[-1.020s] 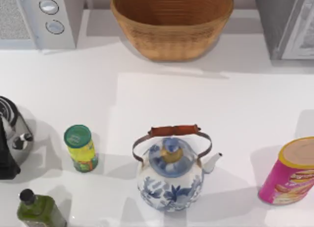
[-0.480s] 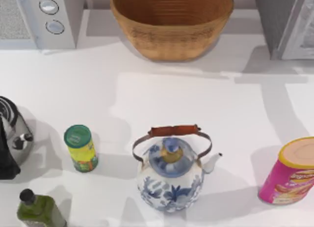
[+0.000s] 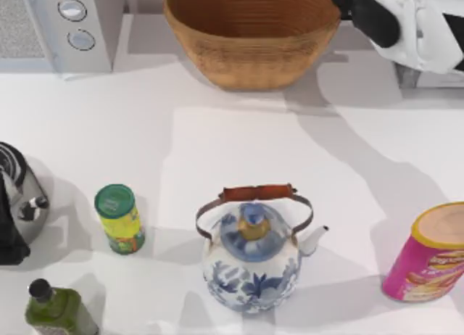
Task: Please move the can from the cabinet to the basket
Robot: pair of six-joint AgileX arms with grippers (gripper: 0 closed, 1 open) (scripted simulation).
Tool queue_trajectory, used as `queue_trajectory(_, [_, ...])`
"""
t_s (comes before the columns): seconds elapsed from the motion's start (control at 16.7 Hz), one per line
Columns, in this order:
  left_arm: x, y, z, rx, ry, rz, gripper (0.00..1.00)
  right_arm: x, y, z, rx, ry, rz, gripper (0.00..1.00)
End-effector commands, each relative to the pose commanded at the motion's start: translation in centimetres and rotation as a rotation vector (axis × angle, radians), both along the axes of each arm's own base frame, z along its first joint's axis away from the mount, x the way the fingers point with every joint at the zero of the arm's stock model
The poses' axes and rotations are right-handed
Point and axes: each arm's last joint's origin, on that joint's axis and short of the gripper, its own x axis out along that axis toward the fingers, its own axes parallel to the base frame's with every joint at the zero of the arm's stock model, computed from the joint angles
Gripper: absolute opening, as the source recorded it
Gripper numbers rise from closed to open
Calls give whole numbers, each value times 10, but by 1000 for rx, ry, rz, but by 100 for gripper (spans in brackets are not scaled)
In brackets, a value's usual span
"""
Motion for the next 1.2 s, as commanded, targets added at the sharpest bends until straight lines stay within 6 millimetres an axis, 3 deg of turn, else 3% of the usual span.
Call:
queue_trajectory(0.18, [0,0,0,0,0,0,100,26,45,-38,0,4,2,0])
queue_trajectory(0.36, [0,0,0,0,0,0,100,35,71,-62,2,3,4,0])
queue_trajectory(0.78, [0,0,0,0,0,0,100,39,74,-73,-4,16,3,0])
queue_trajectory(1.2, [0,0,0,0,0,0,100,56,76,-75,6,0,5,0])
